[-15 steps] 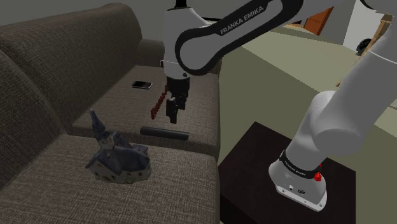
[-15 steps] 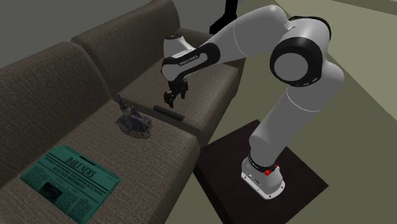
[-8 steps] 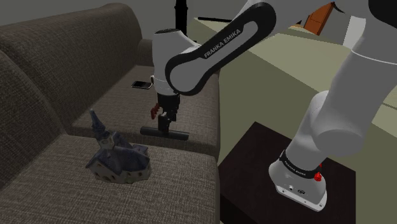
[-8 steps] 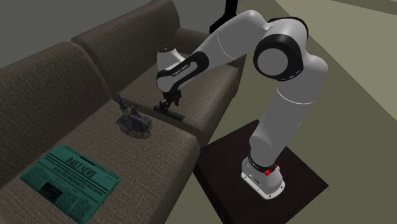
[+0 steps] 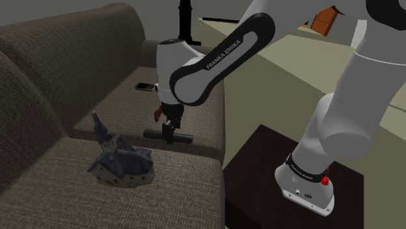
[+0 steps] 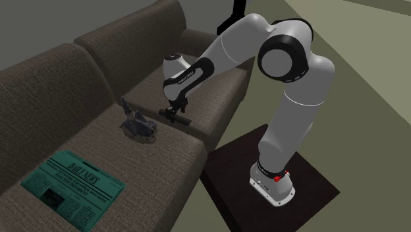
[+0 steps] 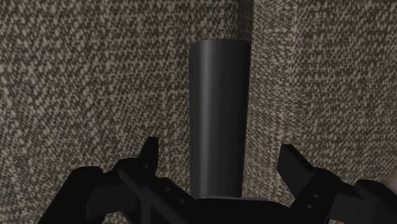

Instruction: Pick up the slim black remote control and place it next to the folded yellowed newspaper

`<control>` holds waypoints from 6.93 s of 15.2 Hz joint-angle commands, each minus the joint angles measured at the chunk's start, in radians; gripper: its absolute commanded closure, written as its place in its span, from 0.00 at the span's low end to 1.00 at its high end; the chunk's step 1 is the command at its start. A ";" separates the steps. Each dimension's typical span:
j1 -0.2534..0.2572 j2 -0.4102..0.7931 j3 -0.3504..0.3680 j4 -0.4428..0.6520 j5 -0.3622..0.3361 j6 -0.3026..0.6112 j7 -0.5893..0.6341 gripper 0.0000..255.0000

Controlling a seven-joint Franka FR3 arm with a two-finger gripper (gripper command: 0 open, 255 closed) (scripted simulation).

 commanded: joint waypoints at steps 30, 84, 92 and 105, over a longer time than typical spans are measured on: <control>-0.005 -0.137 -0.005 0.096 0.029 -0.230 -0.010 1.00; 0.477 0.207 0.508 0.283 -0.285 -0.091 1.151 1.00; 0.496 0.248 0.486 0.264 -0.327 -0.042 1.177 1.00; 0.458 0.171 0.523 0.288 -0.252 -0.121 1.126 0.00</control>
